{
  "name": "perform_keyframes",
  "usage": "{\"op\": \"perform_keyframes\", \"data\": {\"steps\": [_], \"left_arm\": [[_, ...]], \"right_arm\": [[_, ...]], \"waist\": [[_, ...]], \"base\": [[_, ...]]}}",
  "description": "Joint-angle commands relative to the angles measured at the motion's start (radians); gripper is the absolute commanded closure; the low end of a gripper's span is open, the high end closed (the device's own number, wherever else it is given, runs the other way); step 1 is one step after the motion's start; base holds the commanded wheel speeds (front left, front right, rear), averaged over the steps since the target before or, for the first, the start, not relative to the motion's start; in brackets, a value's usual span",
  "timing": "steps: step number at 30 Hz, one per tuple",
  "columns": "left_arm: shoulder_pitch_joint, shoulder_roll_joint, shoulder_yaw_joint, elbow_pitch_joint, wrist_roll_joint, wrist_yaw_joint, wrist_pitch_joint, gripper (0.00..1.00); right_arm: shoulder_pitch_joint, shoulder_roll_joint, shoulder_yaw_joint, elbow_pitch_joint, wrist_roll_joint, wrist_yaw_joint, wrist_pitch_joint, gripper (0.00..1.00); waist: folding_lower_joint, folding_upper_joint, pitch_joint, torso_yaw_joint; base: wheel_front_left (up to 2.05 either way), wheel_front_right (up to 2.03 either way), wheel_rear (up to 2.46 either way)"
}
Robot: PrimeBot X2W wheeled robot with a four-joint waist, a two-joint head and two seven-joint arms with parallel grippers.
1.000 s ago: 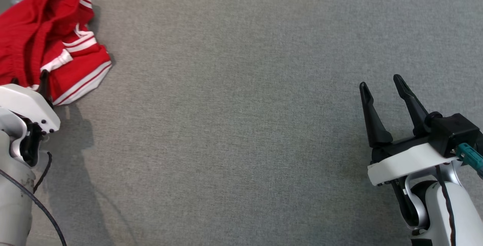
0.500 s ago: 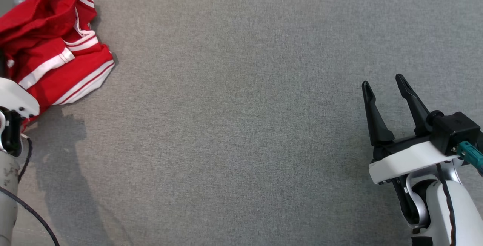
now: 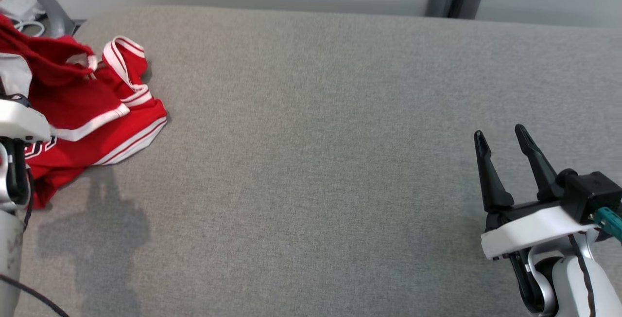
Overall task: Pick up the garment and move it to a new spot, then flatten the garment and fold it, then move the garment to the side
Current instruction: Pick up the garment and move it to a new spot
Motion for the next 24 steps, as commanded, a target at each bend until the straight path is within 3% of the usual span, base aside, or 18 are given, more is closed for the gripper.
{"op": "perform_keyframes", "data": {"steps": [1, 10, 14, 18, 24], "left_arm": [[0.018, 0.005, 0.0, -0.025, 0.012, 0.009, 0.001, 1.0], [0.303, 0.003, -0.014, -0.613, 0.05, 0.163, 0.142, 1.0], [0.402, -0.007, -0.034, -0.784, 0.068, 0.208, 0.196, 1.0], [0.453, -0.025, -0.071, -0.878, 0.058, 0.216, 0.232, 1.0], [0.441, -0.072, -0.185, -0.886, 0.046, 0.17, 0.266, 1.0]], "right_arm": [[0.013, -0.004, -0.003, -0.001, 0.005, 0.002, -0.006, 0.0], [0.064, -0.004, -0.004, -0.026, 0.02, 0.002, 0.005, 0.0], [0.078, -0.004, -0.006, -0.036, 0.029, 0.002, 0.008, 0.0], [0.084, -0.004, 0.002, -0.052, 0.034, 0.002, 0.014, 0.0], [0.079, -0.004, 0.011, -0.077, 0.055, 0.002, 0.012, 0.0]], "waist": [[0.0, 0.0, -0.031, -0.016], [0.0, 0.0, -0.094, -0.066], [0.0, 0.0, -0.108, -0.104], [0.0, 0.0, -0.107, -0.157], [0.0, 0.0, -0.083, -0.263]], "base": [[0.0, 0.0, 0.0], [0.0, 0.0, 0.0], [0.0, 0.0, 0.0], [0.0, 0.0, 0.0], [0.0, 0.0, 0.0]]}}
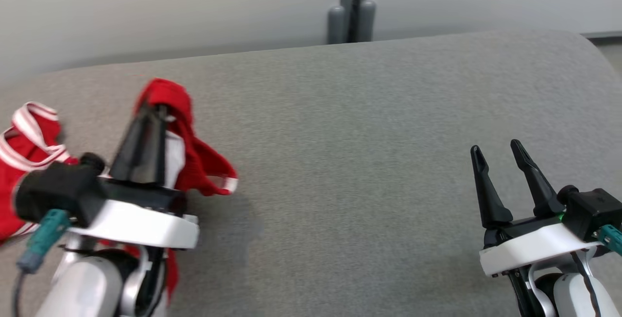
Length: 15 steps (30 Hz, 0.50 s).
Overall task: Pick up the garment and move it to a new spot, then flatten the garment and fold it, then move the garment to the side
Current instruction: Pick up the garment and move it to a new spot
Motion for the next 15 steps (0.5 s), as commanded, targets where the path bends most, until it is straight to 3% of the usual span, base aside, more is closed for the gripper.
{"op": "perform_keyframes", "data": {"steps": [1, 11, 13, 15], "left_arm": [[-0.028, -0.017, -0.034, 0.017, -0.006, -0.022, 0.008, 1.0], [-0.174, -0.123, -0.245, 0.199, 0.002, -0.155, 0.032, 1.0], [-0.188, -0.13, -0.259, 0.224, 0.006, -0.163, 0.037, 1.0], [-0.223, -0.154, -0.3, 0.317, 0.004, -0.197, 0.046, 1.0]], "right_arm": [[-0.002, -0.004, 0.003, -0.007, 0.011, 0.001, -0.005, 0.0], [-0.015, -0.004, 0.019, 0.02, 0.056, 0.001, -0.049, 0.0], [-0.019, -0.004, 0.022, 0.024, 0.062, 0.001, -0.054, 0.0], [-0.029, -0.003, 0.028, 0.037, 0.078, 0.001, -0.072, 0.0]], "waist": [[0.0, 0.0, 0.026, -0.076], [0.0, 0.0, 0.121, -0.269], [0.0, 0.0, 0.134, -0.286], [0.0, 0.0, 0.165, -0.326]], "base": [[0.0, 0.0, 0.0], [0.0, 0.0, 0.0], [0.0, 0.0, 0.0], [0.0, 0.0, 0.0]]}}
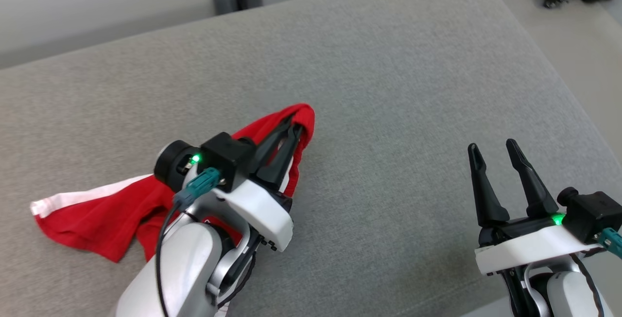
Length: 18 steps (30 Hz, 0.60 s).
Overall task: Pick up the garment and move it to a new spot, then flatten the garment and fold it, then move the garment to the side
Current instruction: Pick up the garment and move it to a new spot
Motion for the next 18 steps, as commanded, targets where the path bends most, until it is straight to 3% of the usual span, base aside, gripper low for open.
{"op": "perform_keyframes", "data": {"steps": [1, 3, 5, 6, 7, 8, 13, 18], "left_arm": [[-0.03, -0.008, -0.017, 0.068, -0.006, -0.025, 0.009, 1.0], [-0.042, -0.013, -0.028, 0.106, -0.008, -0.039, 0.013, 1.0], [-0.08, -0.038, -0.065, 0.253, -0.021, -0.089, 0.016, 1.0], [-0.089, -0.04, -0.072, 0.284, -0.016, -0.098, 0.016, 0.79], [-0.096, -0.045, -0.08, 0.31, -0.015, -0.104, 0.018, 0.22], [-0.104, -0.049, -0.087, 0.333, -0.011, -0.11, 0.013, 0.0], [-0.124, -0.064, -0.114, 0.389, -0.003, -0.131, -0.023, 0.0], [-0.091, -0.071, -0.116, 0.356, -0.031, -0.145, -0.07, 0.0]], "right_arm": [[-0.019, -0.002, 0.003, 0.01, 0.012, 0.002, -0.019, 0.0], [-0.02, -0.002, 0.005, 0.016, 0.017, 0.002, -0.025, 0.0], [-0.03, -0.002, 0.016, 0.04, 0.036, 0.002, -0.047, 0.0], [-0.033, -0.003, 0.017, 0.046, 0.037, 0.002, -0.05, 0.0], [-0.038, -0.002, 0.018, 0.051, 0.039, 0.002, -0.055, 0.0], [-0.042, -0.002, 0.019, 0.057, 0.042, 0.002, -0.059, 0.0], [-0.052, -0.003, 0.012, 0.083, 0.033, 0.002, -0.069, 0.0], [-0.055, -0.003, 0.001, 0.096, 0.017, 0.002, -0.064, 0.0]], "waist": [[0.0, -0.0001, 0.069, -0.07], [0.0, -0.0001, 0.079, -0.077], [0.0, -0.0001, 0.108, -0.096], [0.0, -0.0001, 0.113, -0.097], [0.0, -0.0001, 0.118, -0.097], [0.0, -0.0001, 0.121, -0.096], [0.0, -0.0001, 0.114, -0.073], [0.0, -0.0001, 0.079, -0.02]], "base": [[0.0, 0.0, 0.0], [0.0, 0.0, 0.0], [0.0, 0.0, 0.0], [0.0, 0.0, 0.0], [0.0, 0.0, 0.0], [0.0, 0.0, 0.0], [0.0, 0.0, 0.0], [0.0, 0.0, 0.0]]}}
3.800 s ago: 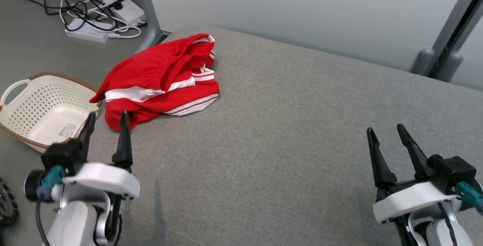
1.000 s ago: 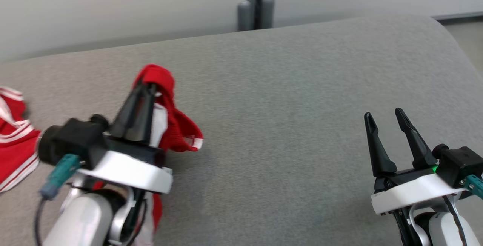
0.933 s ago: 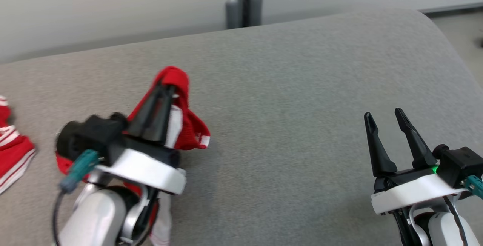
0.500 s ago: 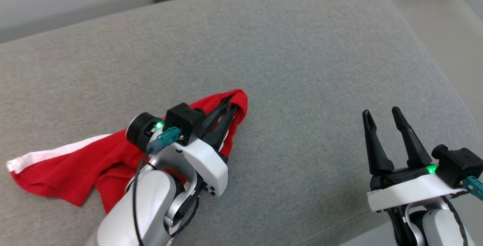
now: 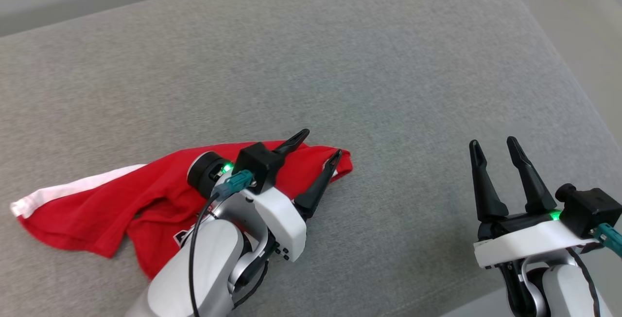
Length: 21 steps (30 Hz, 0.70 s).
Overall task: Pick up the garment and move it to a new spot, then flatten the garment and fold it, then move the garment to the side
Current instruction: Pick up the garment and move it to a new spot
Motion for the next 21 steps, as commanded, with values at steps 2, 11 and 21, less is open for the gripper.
{"op": "perform_keyframes", "data": {"steps": [2, 11, 21], "left_arm": [[0.027, 0.011, 0.016, -0.03, -0.008, 0.014, -0.026, 0.0], [0.121, 0.058, 0.164, -0.109, -0.041, 0.15, -0.168, 0.0], [0.24, 0.134, 0.347, -0.178, -0.069, 0.259, -0.243, 0.0]], "right_arm": [[-0.011, -0.004, -0.009, -0.001, -0.011, 0.002, 0.004, 0.0], [0.011, -0.004, -0.046, -0.031, -0.052, 0.002, 0.037, 0.0], [0.045, -0.004, -0.081, -0.066, -0.086, 0.002, 0.073, 0.0]], "waist": [[0.0, 0.0, -0.034, 0.045], [0.0, 0.0, -0.102, 0.162], [0.0, 0.0, -0.164, 0.27]], "base": [[0.0, 0.0, 0.0], [0.0, 0.0, 0.0], [0.0, 0.0, 0.0]]}}
